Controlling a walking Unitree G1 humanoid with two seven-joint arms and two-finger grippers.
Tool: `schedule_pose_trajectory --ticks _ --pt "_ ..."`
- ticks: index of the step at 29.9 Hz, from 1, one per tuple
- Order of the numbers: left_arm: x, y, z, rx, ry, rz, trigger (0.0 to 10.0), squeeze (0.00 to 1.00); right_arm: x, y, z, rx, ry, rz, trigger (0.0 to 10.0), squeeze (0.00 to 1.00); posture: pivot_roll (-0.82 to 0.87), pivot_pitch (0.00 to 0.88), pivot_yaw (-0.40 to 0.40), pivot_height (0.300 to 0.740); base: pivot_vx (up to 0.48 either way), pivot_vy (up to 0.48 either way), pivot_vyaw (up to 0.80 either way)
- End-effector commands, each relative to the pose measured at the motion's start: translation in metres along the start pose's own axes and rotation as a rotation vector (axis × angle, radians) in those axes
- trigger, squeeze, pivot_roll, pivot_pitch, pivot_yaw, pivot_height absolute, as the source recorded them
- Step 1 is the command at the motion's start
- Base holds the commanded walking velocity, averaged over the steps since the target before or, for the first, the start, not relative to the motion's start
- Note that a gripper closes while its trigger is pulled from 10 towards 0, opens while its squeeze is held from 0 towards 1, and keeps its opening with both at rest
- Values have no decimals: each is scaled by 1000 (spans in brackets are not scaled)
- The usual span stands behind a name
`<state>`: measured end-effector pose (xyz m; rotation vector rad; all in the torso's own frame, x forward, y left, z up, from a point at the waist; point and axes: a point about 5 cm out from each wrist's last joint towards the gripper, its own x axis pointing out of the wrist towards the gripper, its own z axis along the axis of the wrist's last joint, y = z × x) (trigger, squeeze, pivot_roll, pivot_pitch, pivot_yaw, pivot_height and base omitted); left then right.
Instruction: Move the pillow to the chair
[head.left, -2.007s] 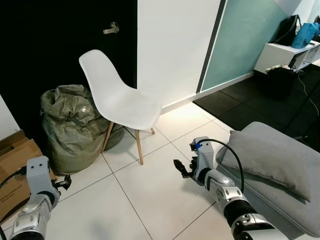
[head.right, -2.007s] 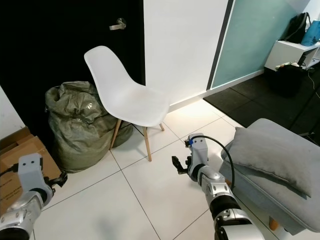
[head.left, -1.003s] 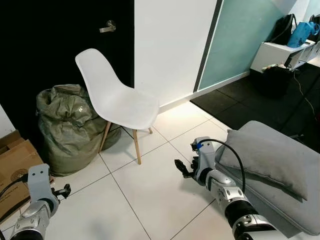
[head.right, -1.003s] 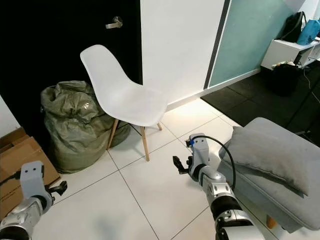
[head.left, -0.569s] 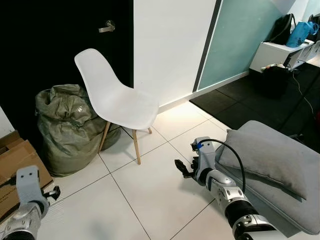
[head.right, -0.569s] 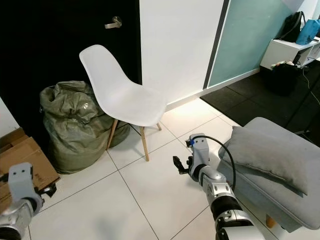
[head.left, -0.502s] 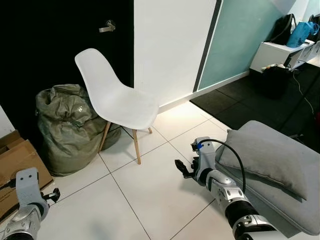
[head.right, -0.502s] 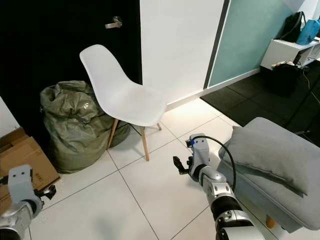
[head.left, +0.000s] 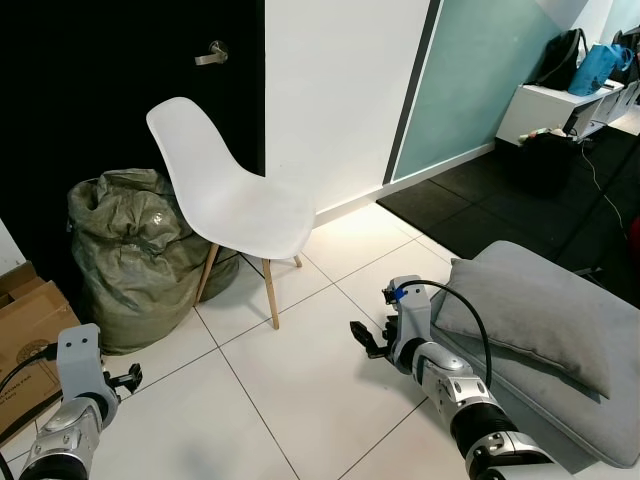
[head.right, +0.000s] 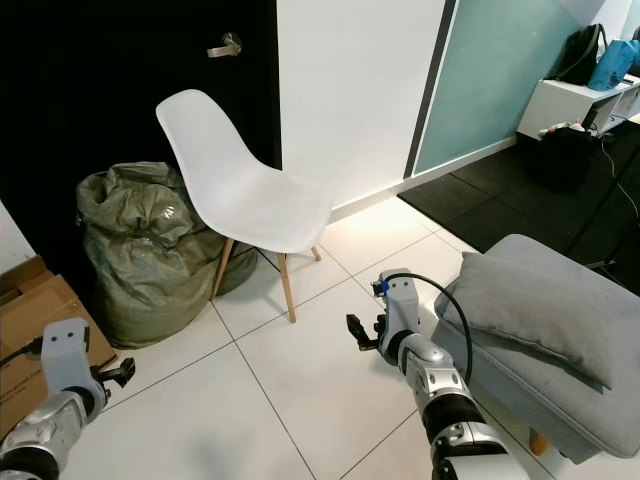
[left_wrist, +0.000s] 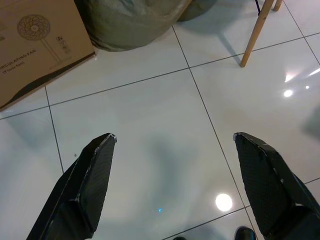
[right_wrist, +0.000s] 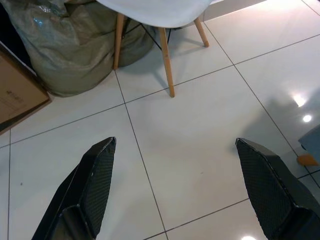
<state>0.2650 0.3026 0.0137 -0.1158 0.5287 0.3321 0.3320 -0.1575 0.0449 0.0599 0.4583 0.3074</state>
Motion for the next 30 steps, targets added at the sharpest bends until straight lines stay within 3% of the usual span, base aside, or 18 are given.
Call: schedule_pose_trajectory --ticks 1,7,9,12,16,18,21,26,28,30 --pt "0 -5 -3 4 -9 -14 10000 0 -1 -1 1 -2 -6 -2 10000 0 -144 0 -68 740 0 0 0" --pt "0 -20 0 -5 -45 -61 10000 0 -1 -1 1 -1 -5 1 10000 0 -142 0 -67 740 0 0 0" --pt "0 -43 5 -26 -88 -125 10000 0 -1 -1 1 0 -5 1 10000 0 -144 0 -67 740 0 0 0" --pt "-1 -54 9 -39 -114 -164 10000 0 -1 -1 1 0 -5 1 10000 0 -146 0 -67 740 0 0 0" --pt "-19 -108 31 10 -294 -378 10000 0 -1 -7 2 -11 13 -14 10000 0 -164 0 -80 740 0 0 0" --pt "-22 -112 32 17 -312 -394 10000 0 -2 -7 2 -14 14 -16 10000 0 -164 0 -80 740 0 0 0" --pt "-43 -129 44 62 -419 -460 10000 0 -3 -12 5 -38 7 -36 10000 0 -171 0 -86 740 0 0 0" --pt "-58 -140 44 102 -451 -488 10000 0 -4 -13 8 -69 -9 -43 10000 0 -166 0 -80 740 0 0 0" --pt "-68 -146 42 166 -472 -465 10000 0 -3 -13 10 -76 -27 -49 10000 0 -169 0 -72 740 0 0 0" --pt "-70 -146 44 148 -478 -469 10000 0 -3 -13 10 -84 -19 -53 10000 0 -171 0 -68 740 0 0 0"
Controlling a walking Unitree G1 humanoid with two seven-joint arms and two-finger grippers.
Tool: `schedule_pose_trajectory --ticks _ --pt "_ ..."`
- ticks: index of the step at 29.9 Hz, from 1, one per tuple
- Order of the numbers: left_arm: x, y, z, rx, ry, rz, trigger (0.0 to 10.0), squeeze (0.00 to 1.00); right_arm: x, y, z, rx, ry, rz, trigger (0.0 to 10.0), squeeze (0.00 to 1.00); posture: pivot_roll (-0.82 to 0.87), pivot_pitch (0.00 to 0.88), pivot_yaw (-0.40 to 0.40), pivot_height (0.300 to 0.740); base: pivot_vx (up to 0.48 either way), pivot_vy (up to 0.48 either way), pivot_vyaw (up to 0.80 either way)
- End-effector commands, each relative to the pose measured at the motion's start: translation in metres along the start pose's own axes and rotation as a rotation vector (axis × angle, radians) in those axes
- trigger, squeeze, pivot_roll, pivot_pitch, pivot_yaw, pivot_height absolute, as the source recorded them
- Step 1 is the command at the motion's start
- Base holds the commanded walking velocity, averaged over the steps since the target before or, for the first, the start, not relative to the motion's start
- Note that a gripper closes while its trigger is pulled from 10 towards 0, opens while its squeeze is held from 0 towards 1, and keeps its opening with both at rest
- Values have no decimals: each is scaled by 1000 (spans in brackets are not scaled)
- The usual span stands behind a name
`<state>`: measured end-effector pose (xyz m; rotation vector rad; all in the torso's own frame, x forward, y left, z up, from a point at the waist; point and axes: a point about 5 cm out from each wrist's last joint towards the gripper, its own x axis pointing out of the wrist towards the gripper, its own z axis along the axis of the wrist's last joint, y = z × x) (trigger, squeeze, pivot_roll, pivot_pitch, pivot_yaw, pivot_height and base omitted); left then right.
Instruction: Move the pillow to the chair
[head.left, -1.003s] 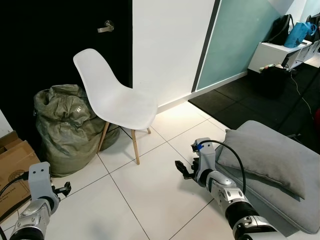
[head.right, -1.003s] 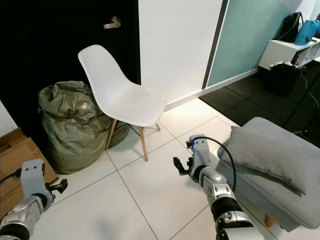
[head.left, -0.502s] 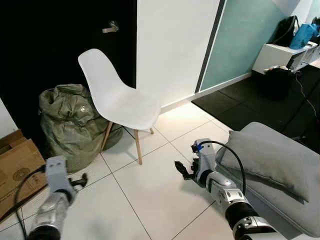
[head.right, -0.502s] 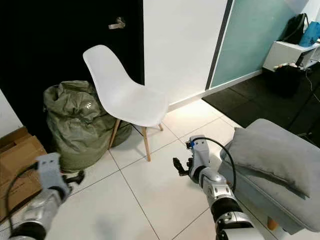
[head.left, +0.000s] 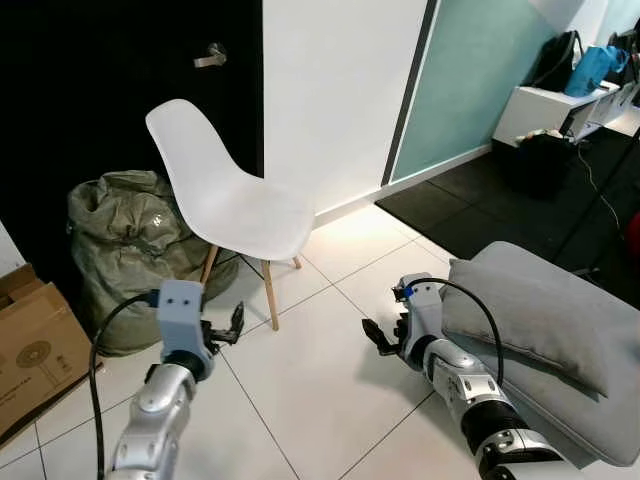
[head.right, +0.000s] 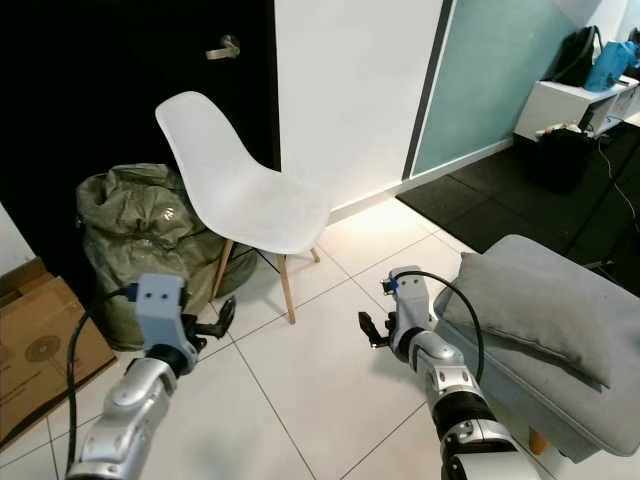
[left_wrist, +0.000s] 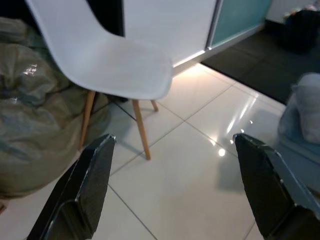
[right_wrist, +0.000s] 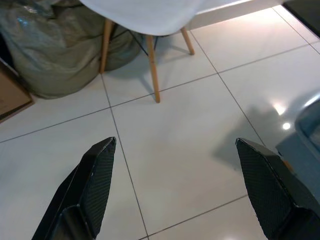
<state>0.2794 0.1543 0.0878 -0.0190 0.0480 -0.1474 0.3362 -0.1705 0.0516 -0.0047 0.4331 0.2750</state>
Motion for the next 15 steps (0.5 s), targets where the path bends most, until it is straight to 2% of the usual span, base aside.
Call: schedule_pose_trajectory --ticks 1,4,5,7,8,11,13,15 --pt "-1 0 7 -27 -13 8 10000 0 1 0 1 -24 1 -9 10000 0 -171 0 -67 740 0 0 -731" --pt "1 -1 17 -94 -28 17 10000 0 1 0 -1 -30 15 -19 10000 0 -170 0 -60 740 0 0 -729" --pt "1 -1 17 -94 -28 17 10000 0 1 0 -1 -30 15 -19 10000 0 -170 0 -60 740 0 0 -725" --pt "5 -7 28 -145 -46 6 10000 0 2 0 -2 -30 23 -25 10000 0 -169 0 -56 740 0 0 -728" --pt "5 -7 28 -145 -46 6 10000 0 2 0 -2 -30 23 -25 10000 0 -169 0 -56 740 0 0 -731" --pt "8 -3 28 -220 -48 22 10000 0 2 -1 -1 -29 24 -44 10000 0 -173 0 -52 740 0 0 -731" --pt "10 2 25 -228 -35 56 10000 0 3 -2 2 -29 18 -52 10000 0 -172 0 -50 740 0 0 -731" --pt "9 10 19 -176 -6 104 10000 0 4 -4 7 -26 6 -60 10000 0 -173 0 -53 740 0 0 -731"
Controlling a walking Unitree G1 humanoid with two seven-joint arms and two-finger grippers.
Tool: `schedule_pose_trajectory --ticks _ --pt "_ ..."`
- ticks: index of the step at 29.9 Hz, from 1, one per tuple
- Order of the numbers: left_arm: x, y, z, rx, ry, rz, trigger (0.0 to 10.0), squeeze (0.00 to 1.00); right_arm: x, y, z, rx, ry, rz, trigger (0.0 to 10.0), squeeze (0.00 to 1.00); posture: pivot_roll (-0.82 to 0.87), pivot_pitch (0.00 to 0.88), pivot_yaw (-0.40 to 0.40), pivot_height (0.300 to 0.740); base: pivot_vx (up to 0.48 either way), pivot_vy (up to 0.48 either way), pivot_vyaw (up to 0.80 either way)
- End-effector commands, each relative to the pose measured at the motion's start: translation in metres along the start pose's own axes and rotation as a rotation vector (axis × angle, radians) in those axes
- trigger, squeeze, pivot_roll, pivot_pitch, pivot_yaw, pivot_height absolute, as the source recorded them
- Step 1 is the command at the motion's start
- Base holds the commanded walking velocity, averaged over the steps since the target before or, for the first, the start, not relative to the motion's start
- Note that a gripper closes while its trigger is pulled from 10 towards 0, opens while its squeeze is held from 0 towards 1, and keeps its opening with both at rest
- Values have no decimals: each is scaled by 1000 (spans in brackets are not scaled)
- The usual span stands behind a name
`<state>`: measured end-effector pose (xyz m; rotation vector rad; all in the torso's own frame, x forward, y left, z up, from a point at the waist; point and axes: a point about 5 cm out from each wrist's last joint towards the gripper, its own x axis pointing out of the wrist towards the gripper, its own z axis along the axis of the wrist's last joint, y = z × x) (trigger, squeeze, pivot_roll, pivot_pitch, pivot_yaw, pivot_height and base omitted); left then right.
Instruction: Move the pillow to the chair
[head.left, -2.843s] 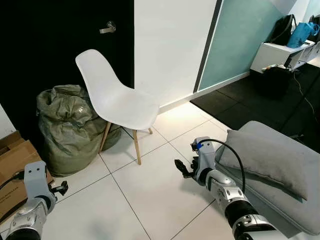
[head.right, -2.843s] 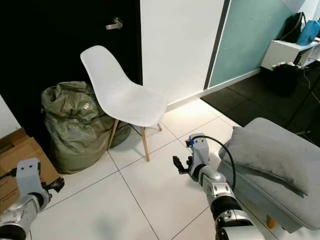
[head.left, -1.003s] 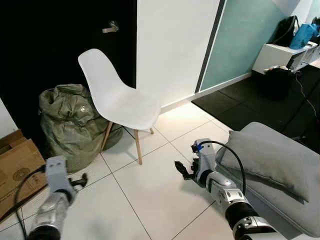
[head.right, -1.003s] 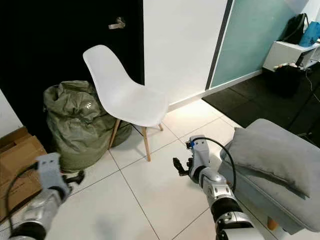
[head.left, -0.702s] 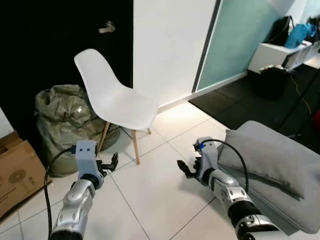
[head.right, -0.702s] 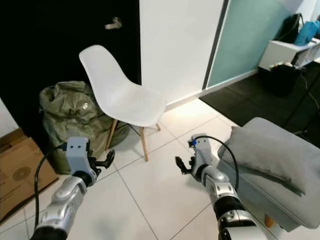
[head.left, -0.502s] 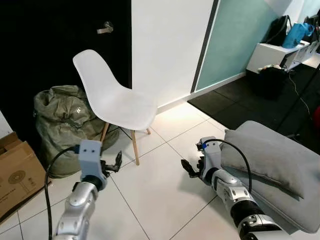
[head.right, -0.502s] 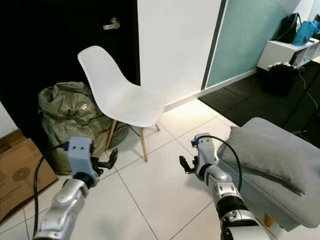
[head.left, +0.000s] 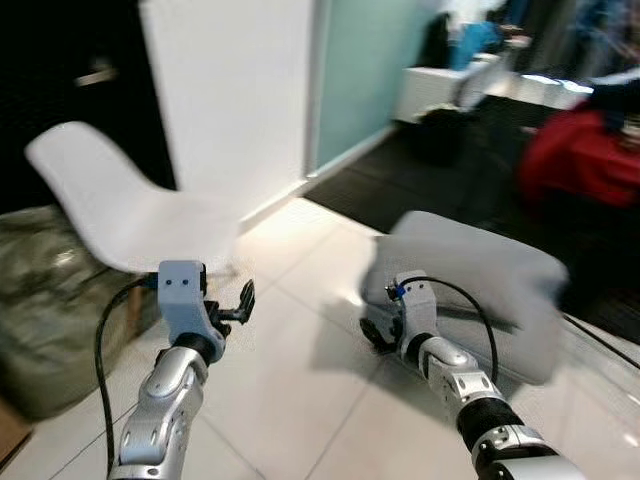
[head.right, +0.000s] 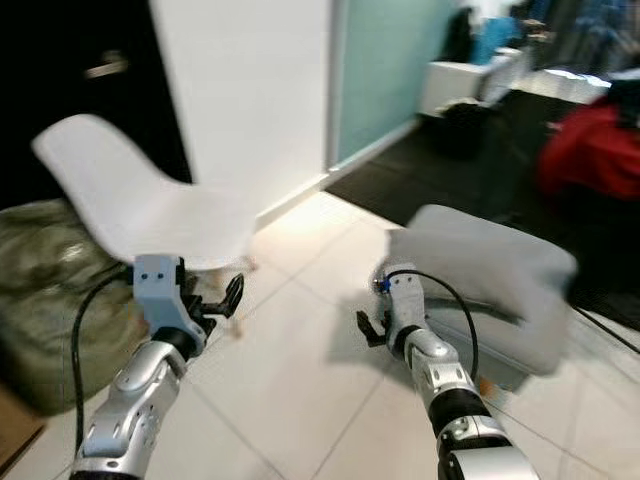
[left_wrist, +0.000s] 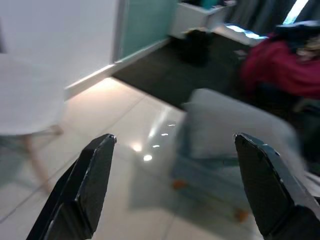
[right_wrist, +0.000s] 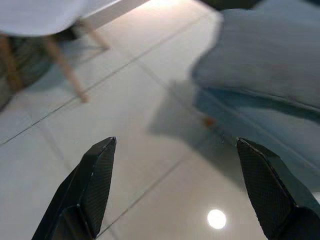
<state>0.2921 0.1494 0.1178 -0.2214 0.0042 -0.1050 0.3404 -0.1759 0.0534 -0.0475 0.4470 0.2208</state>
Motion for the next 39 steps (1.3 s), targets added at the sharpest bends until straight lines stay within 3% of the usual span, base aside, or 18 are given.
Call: schedule_pose_trajectory --ticks 1,10,18,27,37,39 --pt "-5 21 -12 45 61 85 10000 0 3 3 7 -3 -23 3 10000 0 -172 0 -54 740 0 0 -731" --pt "-23 45 -30 131 131 214 10000 0 5 7 18 -62 -41 39 10000 0 -169 0 -83 740 0 0 -726" --pt "-21 43 -31 59 131 172 10000 0 6 6 26 -82 -63 27 10000 0 -197 0 -73 740 0 0 -720" --pt "-16 47 -25 90 122 188 10000 0 7 9 27 -55 -87 32 10000 0 -186 0 -67 740 0 0 -719" --pt "-15 46 -24 86 115 195 10000 0 7 11 28 -31 -101 34 10000 0 -183 0 -68 740 300 0 0" --pt "-14 45 -23 83 114 190 10000 0 7 11 27 -64 -83 27 10000 0 -183 0 -68 740 382 0 0"
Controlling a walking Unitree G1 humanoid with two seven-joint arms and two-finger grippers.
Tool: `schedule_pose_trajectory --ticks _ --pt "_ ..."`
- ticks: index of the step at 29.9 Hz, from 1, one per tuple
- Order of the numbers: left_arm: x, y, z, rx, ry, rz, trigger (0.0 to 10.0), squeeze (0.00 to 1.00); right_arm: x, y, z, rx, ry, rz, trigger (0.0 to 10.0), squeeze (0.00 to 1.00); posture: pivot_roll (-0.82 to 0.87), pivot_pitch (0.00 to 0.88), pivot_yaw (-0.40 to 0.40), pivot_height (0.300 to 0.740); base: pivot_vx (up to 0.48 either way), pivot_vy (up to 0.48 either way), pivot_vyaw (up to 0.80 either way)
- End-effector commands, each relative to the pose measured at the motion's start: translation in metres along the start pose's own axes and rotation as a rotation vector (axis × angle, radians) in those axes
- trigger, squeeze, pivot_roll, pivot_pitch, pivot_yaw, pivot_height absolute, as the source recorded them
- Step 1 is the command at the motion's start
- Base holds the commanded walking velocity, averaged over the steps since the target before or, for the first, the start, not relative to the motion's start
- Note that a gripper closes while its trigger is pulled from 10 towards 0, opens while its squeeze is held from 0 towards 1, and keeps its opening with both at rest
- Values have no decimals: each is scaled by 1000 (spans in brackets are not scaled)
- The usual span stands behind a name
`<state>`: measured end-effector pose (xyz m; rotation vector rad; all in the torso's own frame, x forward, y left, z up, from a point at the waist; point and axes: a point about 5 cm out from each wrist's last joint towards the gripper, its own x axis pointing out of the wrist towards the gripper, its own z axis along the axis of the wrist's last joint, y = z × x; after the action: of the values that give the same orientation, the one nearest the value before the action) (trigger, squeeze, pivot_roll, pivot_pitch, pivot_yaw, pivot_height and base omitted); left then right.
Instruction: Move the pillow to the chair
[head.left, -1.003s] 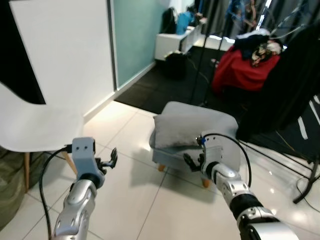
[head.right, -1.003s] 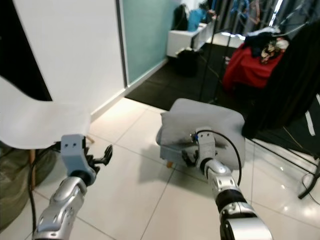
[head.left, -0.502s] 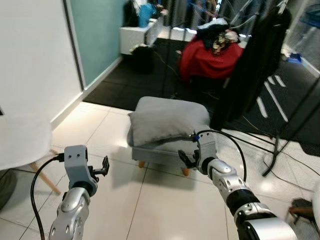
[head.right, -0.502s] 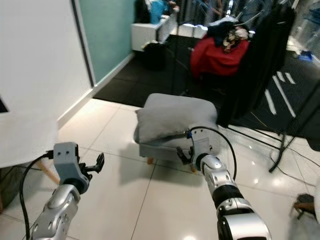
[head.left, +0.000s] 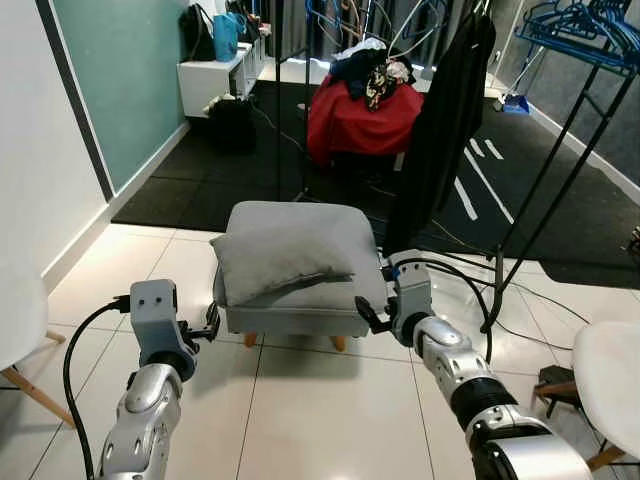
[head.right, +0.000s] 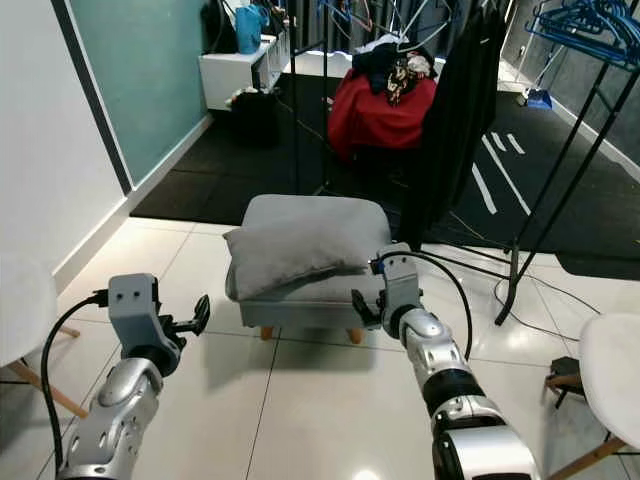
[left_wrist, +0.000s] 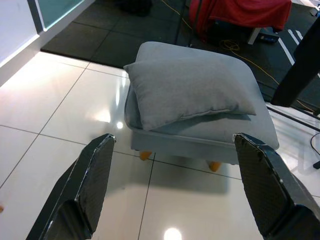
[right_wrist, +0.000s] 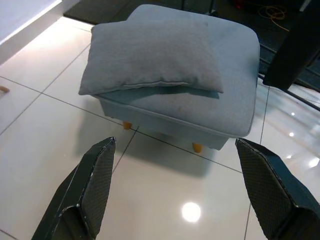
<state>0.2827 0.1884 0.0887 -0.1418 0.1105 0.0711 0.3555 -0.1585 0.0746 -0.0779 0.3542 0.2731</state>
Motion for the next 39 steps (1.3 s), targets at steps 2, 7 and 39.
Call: schedule_pose_trajectory --ticks 2,7,39 --pt "0 1 -3 12 23 0 10000 0 0 -3 -1 -14 10 -15 10000 0 -182 0 -67 740 386 0 -763" --pt "1 0 -3 13 22 -10 10000 0 0 -3 -2 0 12 -15 10000 0 -182 0 -69 740 397 0 -755" --pt "-3 24 -12 76 73 91 10000 0 -2 -8 8 131 -18 104 10000 0 -179 0 -63 740 405 0 -443"
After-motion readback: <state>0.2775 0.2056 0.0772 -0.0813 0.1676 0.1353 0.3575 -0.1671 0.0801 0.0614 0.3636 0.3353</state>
